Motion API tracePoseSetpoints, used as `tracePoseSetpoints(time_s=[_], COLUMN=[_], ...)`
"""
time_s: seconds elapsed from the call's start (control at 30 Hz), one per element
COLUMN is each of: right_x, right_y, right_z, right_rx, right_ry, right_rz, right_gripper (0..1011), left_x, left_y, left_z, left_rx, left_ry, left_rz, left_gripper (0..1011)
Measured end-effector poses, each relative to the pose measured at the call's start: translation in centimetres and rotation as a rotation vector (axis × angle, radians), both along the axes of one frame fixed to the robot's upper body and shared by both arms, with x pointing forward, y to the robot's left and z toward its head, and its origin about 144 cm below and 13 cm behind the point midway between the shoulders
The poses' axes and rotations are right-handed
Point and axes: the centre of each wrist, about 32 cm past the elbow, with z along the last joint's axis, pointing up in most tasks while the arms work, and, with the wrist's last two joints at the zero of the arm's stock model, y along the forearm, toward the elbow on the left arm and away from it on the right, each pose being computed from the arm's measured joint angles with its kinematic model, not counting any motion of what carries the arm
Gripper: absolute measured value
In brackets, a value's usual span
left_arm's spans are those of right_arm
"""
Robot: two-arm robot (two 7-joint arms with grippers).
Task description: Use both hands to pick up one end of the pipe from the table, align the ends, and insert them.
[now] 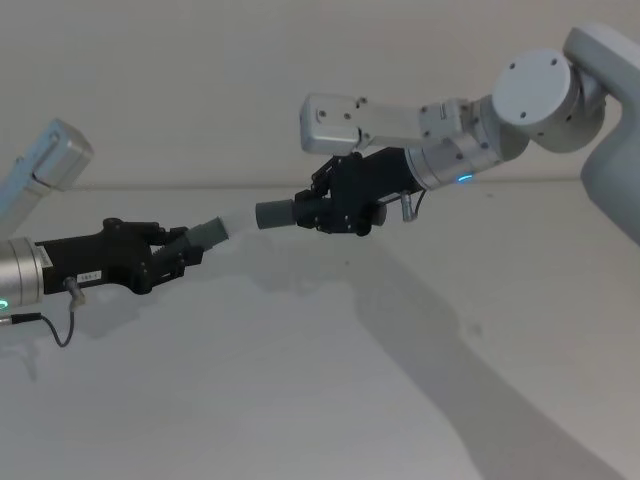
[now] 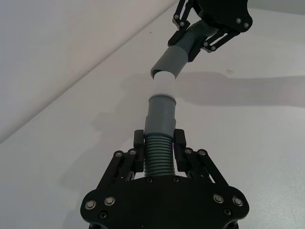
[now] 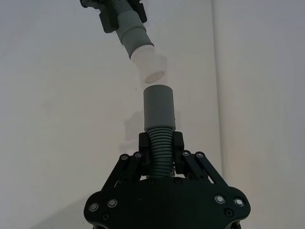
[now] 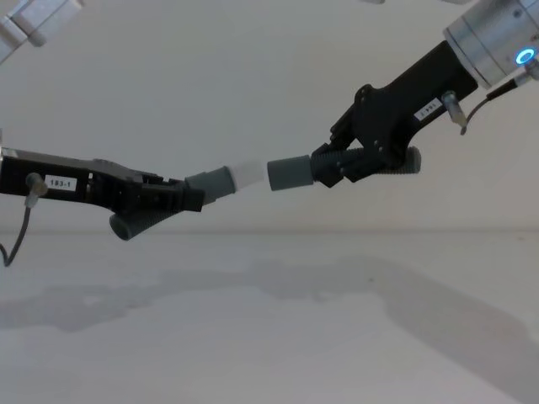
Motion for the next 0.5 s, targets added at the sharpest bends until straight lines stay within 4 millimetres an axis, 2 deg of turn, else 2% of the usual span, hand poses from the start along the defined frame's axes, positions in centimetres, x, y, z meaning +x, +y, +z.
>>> tracePoseSetpoints(time_s=[0.5], right_x=[-0.16], right_y=[0.22], right_z=[0.45], right_rx=[-0.001], right_ry=[0.001], right_rz=[0.013], right_gripper=[256], left_x=[0.0], left_y=[0.0], left_z=[0.0], left_rx=[0.0], left_ry=[0.0], left_rz=[0.0], left_gripper=[331])
